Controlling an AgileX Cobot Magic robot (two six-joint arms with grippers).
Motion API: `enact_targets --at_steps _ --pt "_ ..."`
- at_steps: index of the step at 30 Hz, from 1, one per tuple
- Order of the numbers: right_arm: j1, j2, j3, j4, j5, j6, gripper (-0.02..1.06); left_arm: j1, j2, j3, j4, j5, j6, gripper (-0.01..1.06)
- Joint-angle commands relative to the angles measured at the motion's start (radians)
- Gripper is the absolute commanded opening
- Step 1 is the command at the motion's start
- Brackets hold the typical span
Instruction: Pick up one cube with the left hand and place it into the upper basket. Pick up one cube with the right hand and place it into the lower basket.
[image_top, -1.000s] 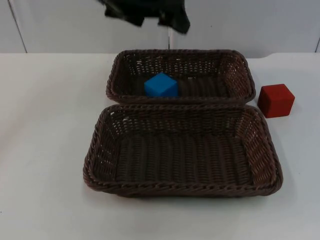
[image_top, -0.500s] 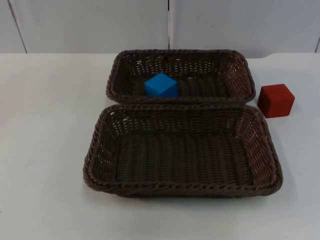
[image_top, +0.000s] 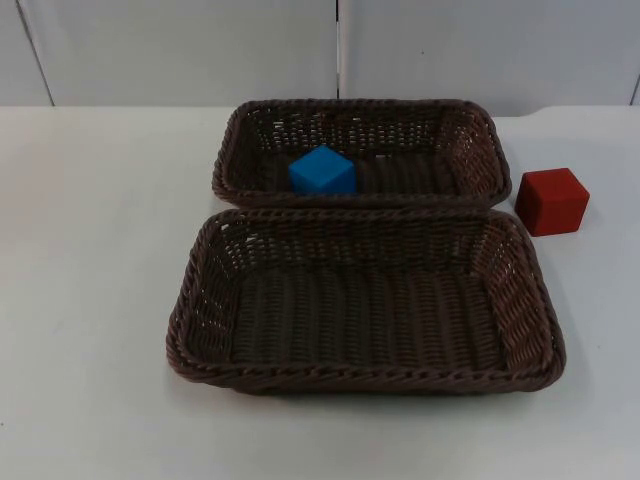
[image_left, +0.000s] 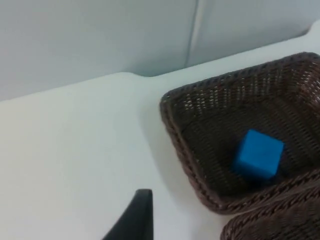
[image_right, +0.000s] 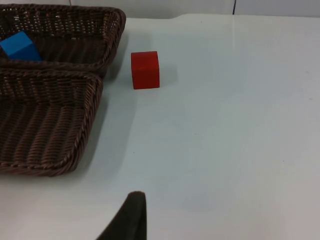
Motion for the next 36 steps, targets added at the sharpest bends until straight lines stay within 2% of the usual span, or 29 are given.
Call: enact_targets --at_steps 1,20,27,31,33,36 --pt "-0.006 -0.004 0.007 -0.002 -0.007 -0.01 1.05 0.011 -0.051 0.028 -0.002 -0.009 -0.011 1.01" --pt "-0.006 -0.004 0.007 -0.002 -0.007 -0.01 1.05 0.021 -0.478 0.324 0.048 -0.012 -0.089 1.01" --pt "-0.006 -0.004 0.007 0.012 -0.007 -0.009 1.05 0.021 -0.652 0.482 0.065 -0.016 -0.11 1.01" --pt "-0.006 -0.004 0.007 0.041 -0.007 -0.009 1.05 0.021 -0.736 0.536 0.131 -0.009 -0.176 1.01" --pt "-0.006 -0.004 0.007 0.061 -0.007 -0.009 1.05 0.021 -0.804 0.562 0.217 0.019 -0.267 1.01" --pt "-0.006 -0.004 0.007 0.061 -0.007 -0.009 1.05 0.021 -0.861 0.573 0.27 0.046 -0.313 1.01"
